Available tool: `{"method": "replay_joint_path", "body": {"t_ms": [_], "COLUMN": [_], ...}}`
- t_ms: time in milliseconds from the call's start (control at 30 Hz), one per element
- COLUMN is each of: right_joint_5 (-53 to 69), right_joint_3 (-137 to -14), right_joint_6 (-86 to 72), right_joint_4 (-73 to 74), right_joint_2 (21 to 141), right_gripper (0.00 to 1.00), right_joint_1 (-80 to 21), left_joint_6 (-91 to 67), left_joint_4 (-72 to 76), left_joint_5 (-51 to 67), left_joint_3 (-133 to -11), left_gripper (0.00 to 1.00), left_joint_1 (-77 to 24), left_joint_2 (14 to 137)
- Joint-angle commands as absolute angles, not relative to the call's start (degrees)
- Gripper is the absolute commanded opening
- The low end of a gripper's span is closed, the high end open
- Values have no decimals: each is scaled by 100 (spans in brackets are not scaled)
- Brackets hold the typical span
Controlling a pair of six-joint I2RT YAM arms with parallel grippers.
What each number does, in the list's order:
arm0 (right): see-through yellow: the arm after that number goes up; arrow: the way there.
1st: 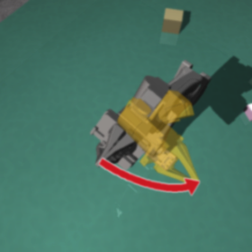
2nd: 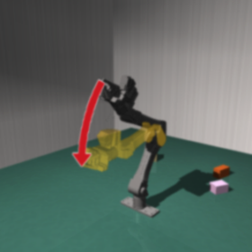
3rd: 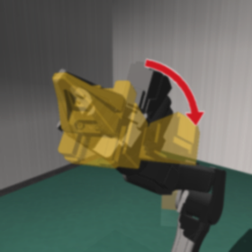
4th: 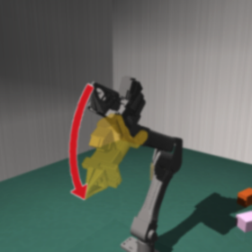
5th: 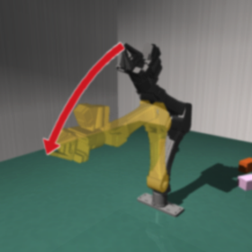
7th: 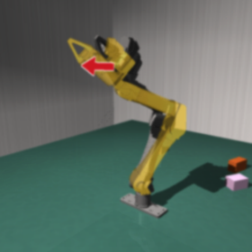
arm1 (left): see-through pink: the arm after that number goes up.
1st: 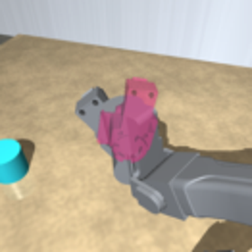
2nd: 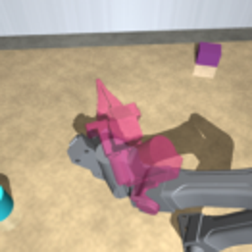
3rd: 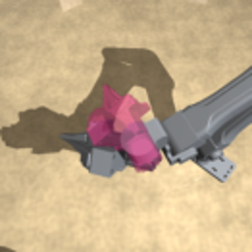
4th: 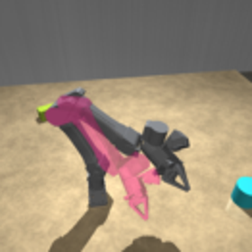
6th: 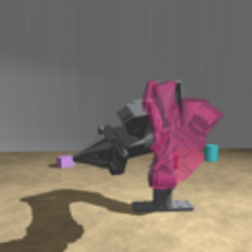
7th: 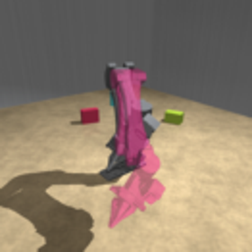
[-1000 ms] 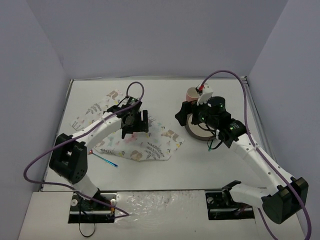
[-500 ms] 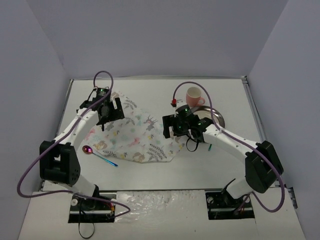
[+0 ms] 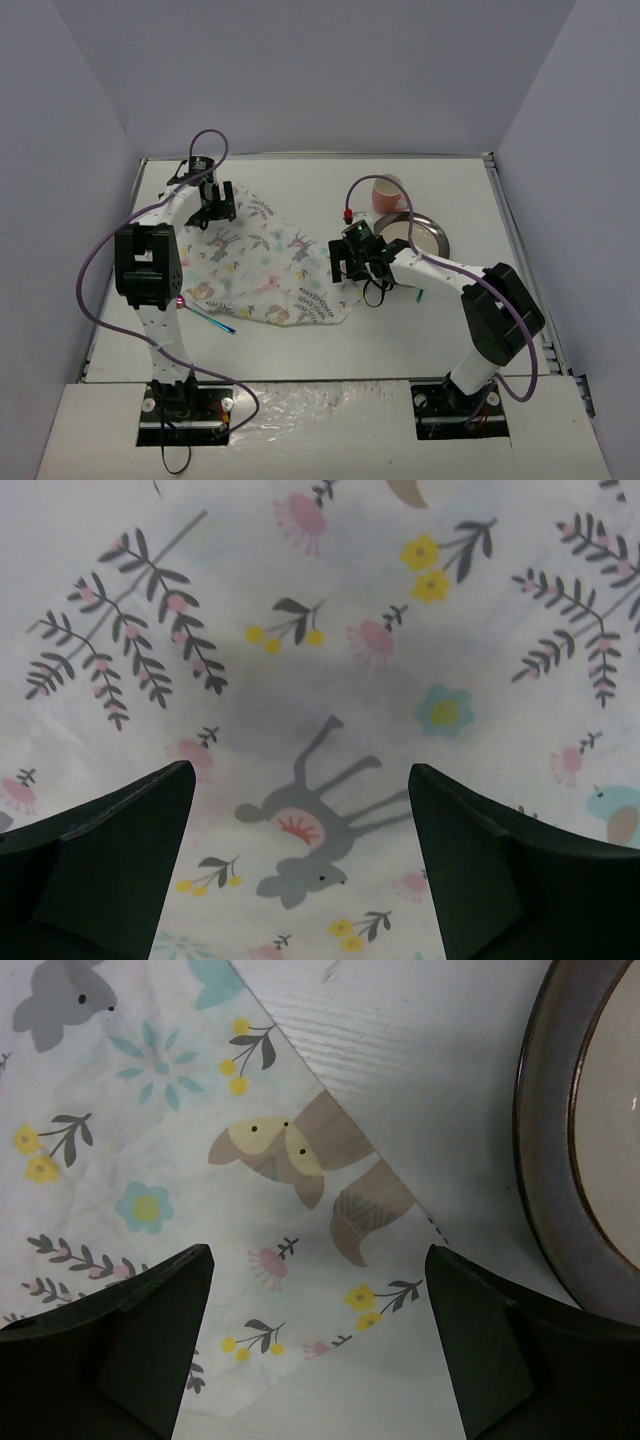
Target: Set the dinner table for one person
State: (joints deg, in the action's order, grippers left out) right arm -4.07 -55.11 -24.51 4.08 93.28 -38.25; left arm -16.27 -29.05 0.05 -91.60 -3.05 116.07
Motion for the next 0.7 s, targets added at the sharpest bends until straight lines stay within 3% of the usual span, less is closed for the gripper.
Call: {"method": "replay_joint_path", "body": {"t_ms": [0,667], "right_joint_5": [-921,-1425], "right_joint_3": [-5450,-5050], "right_joint_6": [-2781,-3120], "right_joint_4": [142,-123], "right_joint_2": [9456,9909], "right_gripper": [85,88], "right_joint_1": [-3969,-4104], "left_joint_6": [-1386,-1124], "left_joint_4": [-2658,-2378], "left_joint_5": [-38,-381], "left_joint_3": [-9684,-10255], "left_gripper": [86,87], "left_joint_1": [-133,202], "left_joint_2": [11734,12626]}}
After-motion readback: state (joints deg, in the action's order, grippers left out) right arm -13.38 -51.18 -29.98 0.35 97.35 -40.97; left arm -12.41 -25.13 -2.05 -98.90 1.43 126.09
